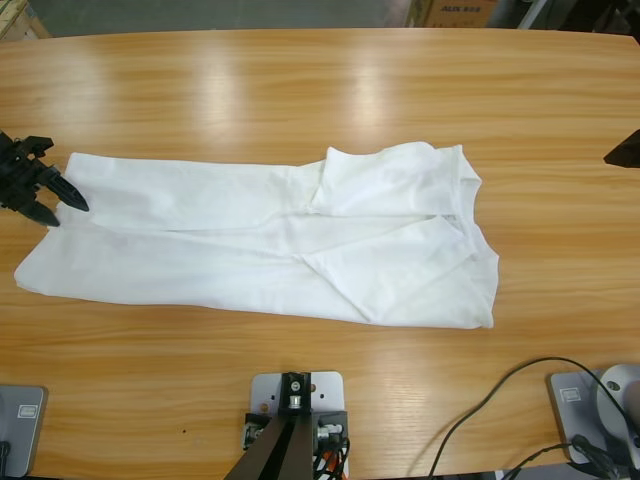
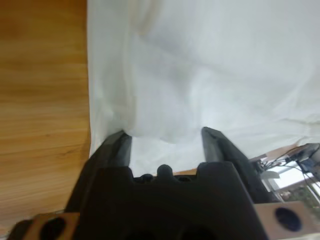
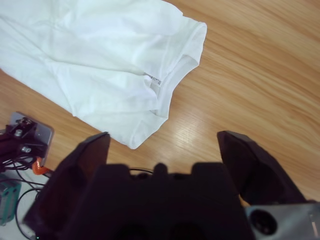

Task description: Fold clothes

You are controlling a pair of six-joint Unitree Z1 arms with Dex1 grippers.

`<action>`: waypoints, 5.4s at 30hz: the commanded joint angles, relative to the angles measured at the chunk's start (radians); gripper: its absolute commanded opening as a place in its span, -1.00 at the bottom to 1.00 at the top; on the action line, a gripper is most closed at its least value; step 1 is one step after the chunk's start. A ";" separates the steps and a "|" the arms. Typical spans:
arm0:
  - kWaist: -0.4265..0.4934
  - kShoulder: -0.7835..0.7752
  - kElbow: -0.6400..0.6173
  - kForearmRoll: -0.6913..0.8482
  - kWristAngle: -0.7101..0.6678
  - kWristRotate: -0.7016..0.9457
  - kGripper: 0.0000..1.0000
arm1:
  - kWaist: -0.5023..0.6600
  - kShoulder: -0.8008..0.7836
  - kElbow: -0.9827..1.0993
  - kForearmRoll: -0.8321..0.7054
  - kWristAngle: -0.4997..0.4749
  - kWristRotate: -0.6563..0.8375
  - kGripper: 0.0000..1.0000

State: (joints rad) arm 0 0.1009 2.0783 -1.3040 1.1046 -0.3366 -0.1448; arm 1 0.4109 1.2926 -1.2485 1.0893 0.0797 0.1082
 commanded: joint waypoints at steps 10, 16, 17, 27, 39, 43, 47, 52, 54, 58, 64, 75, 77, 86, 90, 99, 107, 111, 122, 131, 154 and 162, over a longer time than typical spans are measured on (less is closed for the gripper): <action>-0.053 -0.042 0.003 -0.029 0.017 -0.003 -1.00 | 0.009 0.001 0.008 0.011 -0.024 0.001 0.55; -0.061 -0.102 0.016 -0.028 0.016 -0.002 -1.00 | 0.009 -0.005 0.006 0.011 -0.023 0.001 0.55; -0.061 -0.122 0.019 -0.027 0.015 -0.002 -1.00 | 0.009 -0.004 0.005 0.011 -0.021 0.001 0.55; -0.085 -0.190 0.072 -0.019 0.004 -0.013 -1.00 | 0.009 0.001 0.007 0.003 -0.017 0.001 0.55; -0.058 -0.016 0.047 0.020 0.005 -0.029 -1.00 | 0.009 -0.021 0.007 0.013 -0.018 0.001 0.56; -0.031 0.010 0.033 0.035 0.007 -0.028 0.21 | 0.009 -0.029 0.006 0.019 -0.018 0.001 0.56; 0.008 -0.049 0.032 0.037 0.018 -0.033 0.67 | 0.009 -0.039 0.006 0.025 -0.018 0.001 0.56; 0.081 -0.109 0.036 0.035 0.014 -0.024 0.68 | 0.009 -0.042 0.006 0.027 -0.018 0.001 0.56; 0.081 -0.109 0.035 0.034 0.013 -0.021 0.68 | 0.009 -0.045 0.006 0.027 -0.017 0.001 0.56; 0.080 -0.068 0.031 0.031 -0.006 -0.005 0.66 | 0.009 -0.052 0.006 0.032 -0.017 0.001 0.56; 0.082 -0.001 0.006 0.029 -0.012 0.000 0.66 | 0.009 -0.060 0.000 0.042 -0.017 0.002 0.57; 0.069 0.083 -0.015 -0.007 -0.010 0.010 0.66 | 0.009 -0.046 0.001 0.041 -0.021 0.001 0.57; 0.062 0.093 -0.014 -0.014 -0.009 0.010 0.66 | 0.008 -0.040 0.001 0.040 -0.023 0.001 0.57; 0.043 0.121 -0.014 -0.034 -0.004 0.010 0.66 | 0.006 -0.011 0.001 0.029 -0.030 0.001 0.57; 0.014 0.125 -0.013 -0.034 -0.006 0.022 0.65 | -0.002 0.001 0.003 0.022 -0.034 -0.001 0.57; -0.016 0.140 -0.019 -0.034 -0.016 0.032 0.07 | -0.029 0.005 0.002 0.018 -0.034 -0.015 0.57; -0.018 0.095 -0.009 -0.034 -0.014 0.039 -1.00 | -0.031 0.005 0.009 0.011 -0.034 -0.016 0.57; -0.018 0.081 -0.006 -0.034 -0.015 0.042 -1.00 | -0.031 0.004 0.011 0.012 -0.032 -0.016 0.57; -0.033 0.050 -0.003 -0.034 -0.019 0.051 -1.00 | -0.031 0.001 0.010 0.012 -0.032 -0.018 0.57; -0.047 -0.024 -0.003 -0.027 -0.044 0.050 -1.00 | -0.031 0.007 0.006 0.007 -0.032 -0.018 0.57; 0.107 -0.111 -0.097 0.076 -0.071 0.052 -1.00 | -0.031 -0.016 -0.044 0.052 -0.026 -0.018 0.57; 0.152 -0.060 -0.118 0.092 -0.064 0.053 -1.00 | -0.031 -0.013 -0.047 0.052 -0.026 -0.017 0.57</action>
State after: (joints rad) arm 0 0.2182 1.9455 -1.4116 1.1784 -0.3979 -0.1006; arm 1 0.3874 1.2634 -1.3001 1.1296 0.0533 0.1002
